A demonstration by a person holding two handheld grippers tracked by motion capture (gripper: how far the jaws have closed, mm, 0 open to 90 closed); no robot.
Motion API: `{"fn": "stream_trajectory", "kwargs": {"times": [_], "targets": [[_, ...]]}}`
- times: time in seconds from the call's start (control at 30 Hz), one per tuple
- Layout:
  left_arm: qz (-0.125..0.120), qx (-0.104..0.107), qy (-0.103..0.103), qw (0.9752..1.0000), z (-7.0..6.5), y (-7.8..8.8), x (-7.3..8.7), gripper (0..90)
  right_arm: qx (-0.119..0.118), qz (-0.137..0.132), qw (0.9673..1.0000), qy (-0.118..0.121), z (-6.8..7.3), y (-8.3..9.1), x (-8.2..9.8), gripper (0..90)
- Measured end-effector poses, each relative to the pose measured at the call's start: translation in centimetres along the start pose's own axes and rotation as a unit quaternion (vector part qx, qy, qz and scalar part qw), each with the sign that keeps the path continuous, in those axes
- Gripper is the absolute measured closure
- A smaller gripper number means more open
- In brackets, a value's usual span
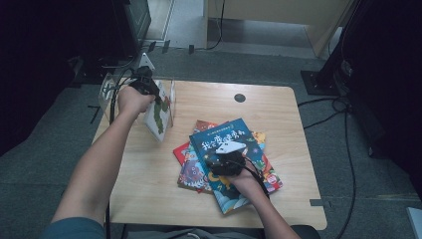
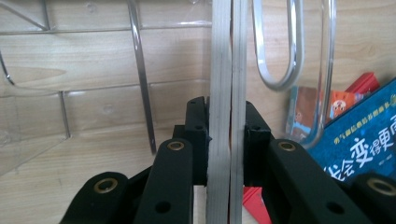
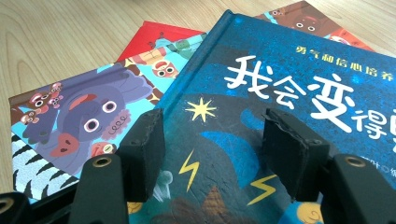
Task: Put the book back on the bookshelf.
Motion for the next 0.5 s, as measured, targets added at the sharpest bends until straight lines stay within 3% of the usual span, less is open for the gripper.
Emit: {"fn": "stream_trajectory", "kwargs": {"times": [0.13, 0.5], "targets": [[0.004, 0.007, 0.011, 0.9999, 0.0, -0.6, -0.6, 78.7, 0.0, 0.0, 1.0, 0.0, 0.0, 0.0, 0.0, 39.1], [0.0, -0.001, 0.014, 0.9999, 0.1, -1.6, -1.7, 78.5, 0.0, 0.0, 1.0, -0.001, 0.0, 0.0, 0.0, 39.1]]}}
Point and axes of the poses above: each handheld gripper's, and its own axes: y roughly backward along the jaws, x roughly out of its underside, z roughly to its left, the point moved 6 cm from there along -y, roughly forward along the jaws, and after that the axes turned 12 degrees about y, right-handed, at the moved point
